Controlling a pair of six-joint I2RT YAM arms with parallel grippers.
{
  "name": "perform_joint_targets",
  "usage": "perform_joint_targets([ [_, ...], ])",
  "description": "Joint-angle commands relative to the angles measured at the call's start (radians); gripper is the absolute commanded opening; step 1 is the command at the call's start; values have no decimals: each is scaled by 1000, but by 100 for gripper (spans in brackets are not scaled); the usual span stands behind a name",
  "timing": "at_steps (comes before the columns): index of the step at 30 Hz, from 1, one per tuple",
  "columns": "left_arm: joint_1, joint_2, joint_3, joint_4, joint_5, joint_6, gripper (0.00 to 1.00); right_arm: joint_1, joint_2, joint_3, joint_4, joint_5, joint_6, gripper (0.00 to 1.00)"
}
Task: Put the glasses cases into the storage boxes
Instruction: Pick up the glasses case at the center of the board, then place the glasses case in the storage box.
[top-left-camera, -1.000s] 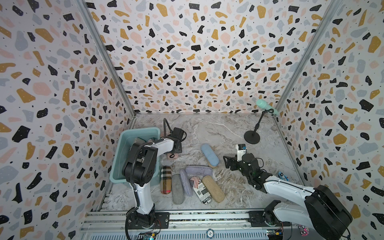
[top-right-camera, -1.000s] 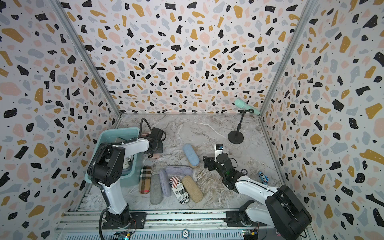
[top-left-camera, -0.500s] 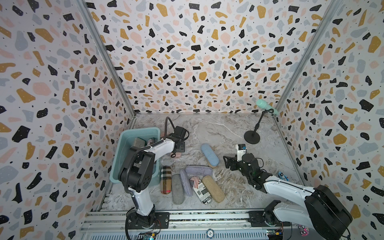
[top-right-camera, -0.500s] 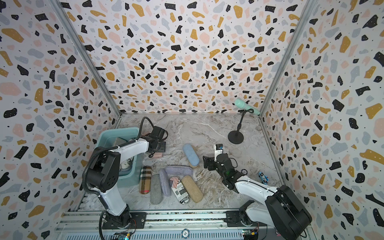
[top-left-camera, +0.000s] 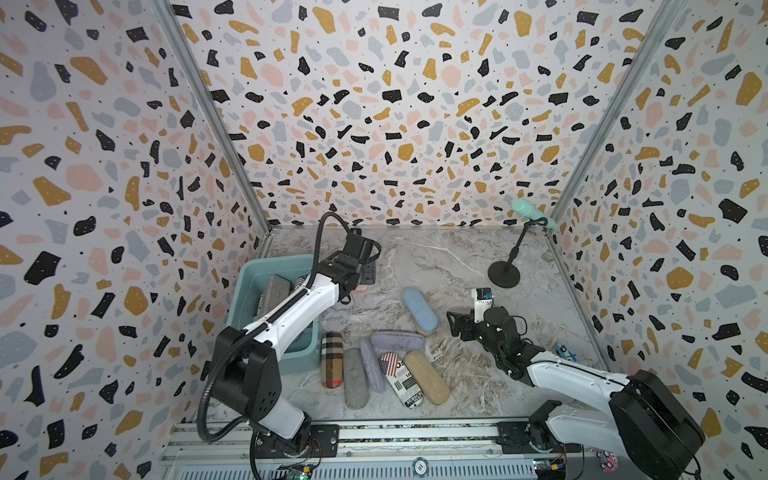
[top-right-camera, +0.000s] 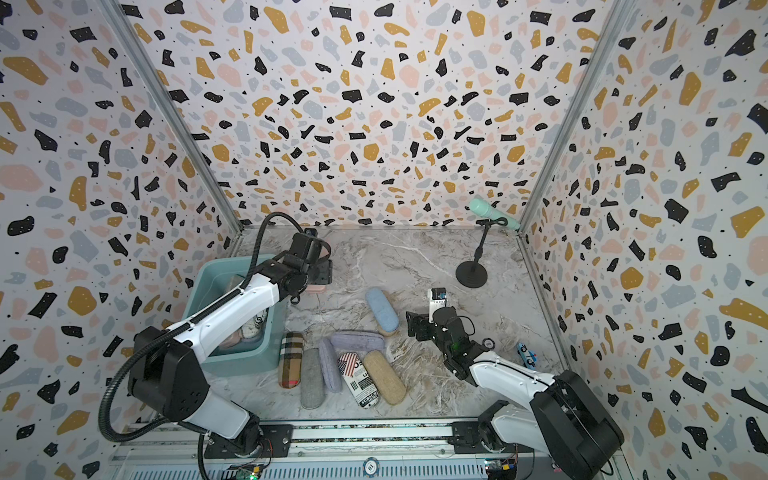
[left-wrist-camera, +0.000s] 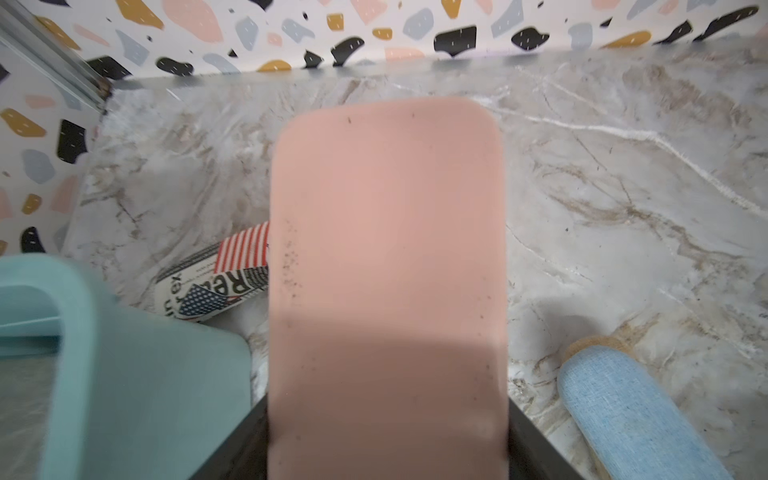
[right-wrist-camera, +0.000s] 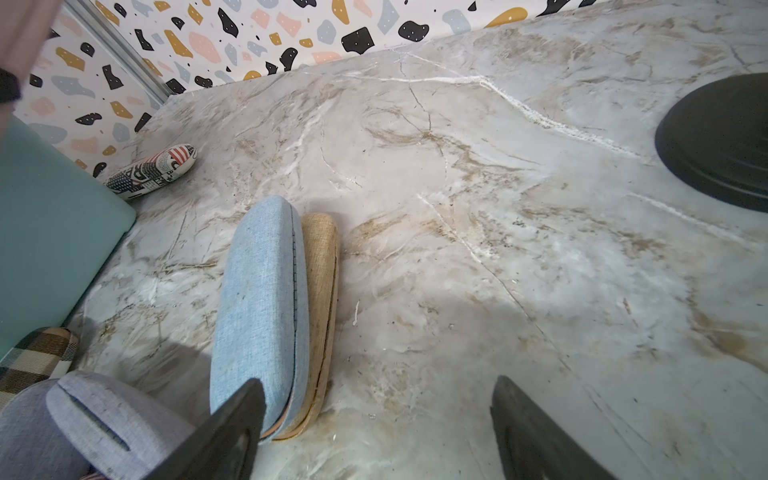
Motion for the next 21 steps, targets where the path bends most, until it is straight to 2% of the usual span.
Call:
perform_joint_targets([
  [1, 4, -64, 49, -35, -70, 13, 62, 5, -22, 22, 0, 10, 5, 86],
  [6, 5, -149, 11, -31, -87, 1, 61, 6, -28, 19, 3, 12, 6, 86],
  [11, 34, -236, -46, -31, -186, -29, 61, 7, -27, 20, 3, 3, 10, 86],
  [18, 233, -336, -111, -65, -184, -35, 59, 6, -32, 18, 6, 3, 15, 86],
  [21, 348, -358, -142, -67, -122, -24, 59, 7, -28, 19, 6, -2, 15, 86],
])
